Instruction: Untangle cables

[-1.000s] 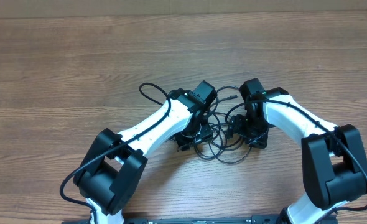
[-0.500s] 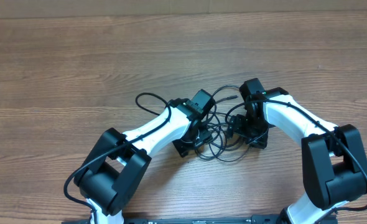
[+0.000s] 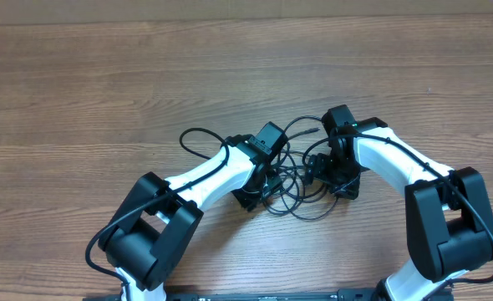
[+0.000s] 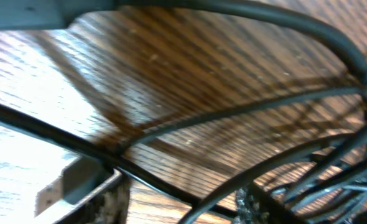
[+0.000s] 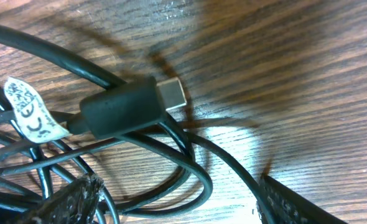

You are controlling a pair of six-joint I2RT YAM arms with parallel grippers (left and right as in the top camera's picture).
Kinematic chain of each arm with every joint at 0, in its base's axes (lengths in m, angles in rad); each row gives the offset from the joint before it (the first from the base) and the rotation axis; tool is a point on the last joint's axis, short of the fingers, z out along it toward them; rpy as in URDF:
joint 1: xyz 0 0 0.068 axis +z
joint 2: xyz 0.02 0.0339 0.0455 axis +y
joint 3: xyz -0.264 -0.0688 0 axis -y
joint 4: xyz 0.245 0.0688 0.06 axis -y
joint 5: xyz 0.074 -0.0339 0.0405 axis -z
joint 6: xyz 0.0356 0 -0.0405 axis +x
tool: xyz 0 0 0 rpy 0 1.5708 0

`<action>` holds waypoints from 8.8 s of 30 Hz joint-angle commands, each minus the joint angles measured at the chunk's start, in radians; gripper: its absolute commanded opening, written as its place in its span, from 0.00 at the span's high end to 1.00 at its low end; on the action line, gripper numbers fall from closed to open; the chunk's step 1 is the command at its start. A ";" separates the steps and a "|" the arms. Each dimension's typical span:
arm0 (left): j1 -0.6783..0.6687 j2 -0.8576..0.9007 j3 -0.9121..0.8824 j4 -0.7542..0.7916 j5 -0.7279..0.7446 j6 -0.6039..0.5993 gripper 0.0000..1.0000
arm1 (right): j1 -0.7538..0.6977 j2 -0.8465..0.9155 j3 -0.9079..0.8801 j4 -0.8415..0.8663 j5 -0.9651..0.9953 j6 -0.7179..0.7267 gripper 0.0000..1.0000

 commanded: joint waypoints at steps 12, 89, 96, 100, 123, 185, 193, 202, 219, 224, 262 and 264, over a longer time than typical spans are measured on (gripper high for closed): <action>-0.002 -0.012 -0.103 0.137 0.054 0.173 0.96 | 0.000 0.005 -0.004 -0.010 0.006 -0.008 0.20; 0.438 -0.038 0.072 -0.228 0.224 1.162 0.42 | -0.084 0.005 -0.018 -0.128 -0.022 0.004 0.09; 0.296 -0.032 0.071 -0.206 0.150 1.156 0.32 | -0.084 0.005 -0.026 -0.090 0.010 0.004 0.13; 0.247 -0.032 0.048 -0.184 0.098 1.095 0.32 | -0.084 0.005 -0.026 -0.086 0.016 0.003 0.13; 0.278 -0.032 -0.106 -0.022 -0.485 0.906 0.15 | -0.084 0.005 -0.098 0.010 0.193 0.022 0.14; 0.493 -0.032 -0.107 0.145 0.213 1.181 0.00 | -0.168 0.005 -0.097 0.205 0.176 0.019 0.01; 0.359 -0.032 -0.107 0.096 -0.121 1.022 0.01 | -0.168 0.005 -0.098 0.204 0.176 0.019 0.01; 0.294 0.014 -0.108 0.054 -0.267 0.974 0.08 | -0.168 0.005 -0.097 0.203 0.177 0.019 0.01; 0.567 0.098 -0.107 -0.045 -0.540 0.860 0.04 | -0.168 0.005 -0.098 0.149 0.410 0.019 0.01; 0.718 0.098 -0.107 -0.038 -0.422 0.861 0.04 | -0.169 0.005 -0.098 0.144 0.472 0.019 0.01; 0.770 0.098 -0.108 0.025 -0.108 0.970 0.07 | -0.145 0.005 -0.097 0.356 -0.320 -0.364 0.00; 0.755 0.098 -0.108 0.038 -0.073 1.005 0.08 | -0.140 0.004 -0.093 0.332 -0.307 -0.364 0.00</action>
